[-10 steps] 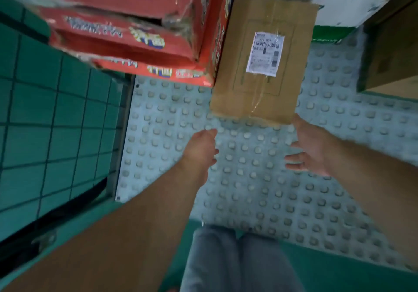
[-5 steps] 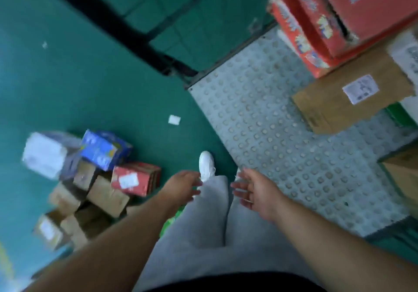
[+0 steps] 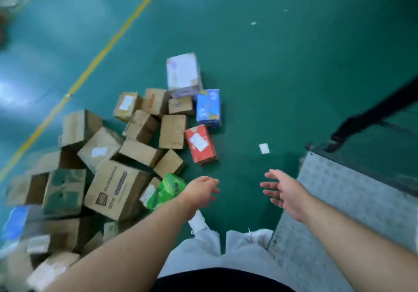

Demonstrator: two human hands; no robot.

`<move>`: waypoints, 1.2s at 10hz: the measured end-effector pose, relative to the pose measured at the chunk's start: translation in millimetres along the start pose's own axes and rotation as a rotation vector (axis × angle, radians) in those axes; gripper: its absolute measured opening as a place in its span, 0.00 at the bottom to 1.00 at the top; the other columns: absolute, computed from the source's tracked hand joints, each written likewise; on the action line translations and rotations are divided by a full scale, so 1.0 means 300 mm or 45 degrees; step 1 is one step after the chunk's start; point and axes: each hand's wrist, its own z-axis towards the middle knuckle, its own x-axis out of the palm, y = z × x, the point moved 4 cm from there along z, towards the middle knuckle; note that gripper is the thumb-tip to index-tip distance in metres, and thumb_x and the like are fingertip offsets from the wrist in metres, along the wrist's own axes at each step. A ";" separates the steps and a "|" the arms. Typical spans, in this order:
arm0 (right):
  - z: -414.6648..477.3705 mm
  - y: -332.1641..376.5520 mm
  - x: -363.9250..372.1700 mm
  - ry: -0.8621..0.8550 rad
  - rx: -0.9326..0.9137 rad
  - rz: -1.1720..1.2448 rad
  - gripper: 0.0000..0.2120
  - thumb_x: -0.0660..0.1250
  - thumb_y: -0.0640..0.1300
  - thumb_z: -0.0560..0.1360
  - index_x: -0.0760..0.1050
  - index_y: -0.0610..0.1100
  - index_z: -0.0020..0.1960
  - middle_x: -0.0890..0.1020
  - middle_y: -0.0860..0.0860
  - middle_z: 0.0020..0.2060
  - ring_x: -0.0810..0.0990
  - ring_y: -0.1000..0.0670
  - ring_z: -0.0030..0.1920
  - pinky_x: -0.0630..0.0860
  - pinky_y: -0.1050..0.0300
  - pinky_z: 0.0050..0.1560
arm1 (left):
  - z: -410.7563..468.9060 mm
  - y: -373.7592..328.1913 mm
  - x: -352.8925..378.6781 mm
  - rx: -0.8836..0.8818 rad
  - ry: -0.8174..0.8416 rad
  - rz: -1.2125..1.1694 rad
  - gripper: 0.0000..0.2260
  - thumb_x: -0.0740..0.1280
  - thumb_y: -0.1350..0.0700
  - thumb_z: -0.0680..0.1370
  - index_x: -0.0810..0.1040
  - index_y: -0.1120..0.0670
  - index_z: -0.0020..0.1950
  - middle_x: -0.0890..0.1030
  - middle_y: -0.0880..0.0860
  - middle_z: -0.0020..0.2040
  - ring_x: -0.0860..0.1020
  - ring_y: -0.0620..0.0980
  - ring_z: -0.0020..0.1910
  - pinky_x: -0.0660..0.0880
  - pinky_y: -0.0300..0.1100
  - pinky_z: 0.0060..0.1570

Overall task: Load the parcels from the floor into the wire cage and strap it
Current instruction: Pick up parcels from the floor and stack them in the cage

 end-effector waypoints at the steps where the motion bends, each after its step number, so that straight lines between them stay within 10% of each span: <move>1: 0.006 0.102 0.207 0.034 -0.046 -0.112 0.14 0.61 0.56 0.83 0.78 0.50 0.61 0.85 0.50 0.47 0.81 0.51 0.43 0.73 0.55 0.42 | 0.018 0.097 -0.220 -0.060 -0.058 -0.167 0.10 0.62 0.52 0.84 0.77 0.54 0.62 0.83 0.54 0.56 0.81 0.53 0.47 0.76 0.44 0.48; 6: -0.083 0.153 1.096 0.437 -0.028 -0.793 0.13 0.62 0.55 0.82 0.79 0.50 0.61 0.86 0.47 0.54 0.83 0.46 0.53 0.76 0.49 0.55 | 0.005 0.485 -0.960 -0.133 -0.323 -0.253 0.15 0.61 0.60 0.85 0.72 0.56 0.71 0.79 0.55 0.66 0.81 0.51 0.60 0.78 0.41 0.51; 9: 0.016 0.265 1.343 0.682 0.106 -0.931 0.17 0.60 0.55 0.82 0.79 0.45 0.60 0.85 0.44 0.52 0.80 0.47 0.46 0.73 0.51 0.46 | -0.147 0.623 -0.861 -0.359 -0.613 -1.194 0.06 0.61 0.52 0.84 0.77 0.51 0.54 0.82 0.53 0.54 0.80 0.53 0.49 0.74 0.44 0.46; 12: -0.049 0.176 1.614 0.814 0.017 -1.266 0.17 0.59 0.55 0.83 0.78 0.45 0.61 0.84 0.43 0.52 0.79 0.47 0.46 0.72 0.50 0.47 | -0.323 0.949 -0.660 -0.631 -0.821 -1.635 0.11 0.60 0.52 0.84 0.76 0.54 0.64 0.81 0.54 0.57 0.80 0.55 0.56 0.75 0.45 0.48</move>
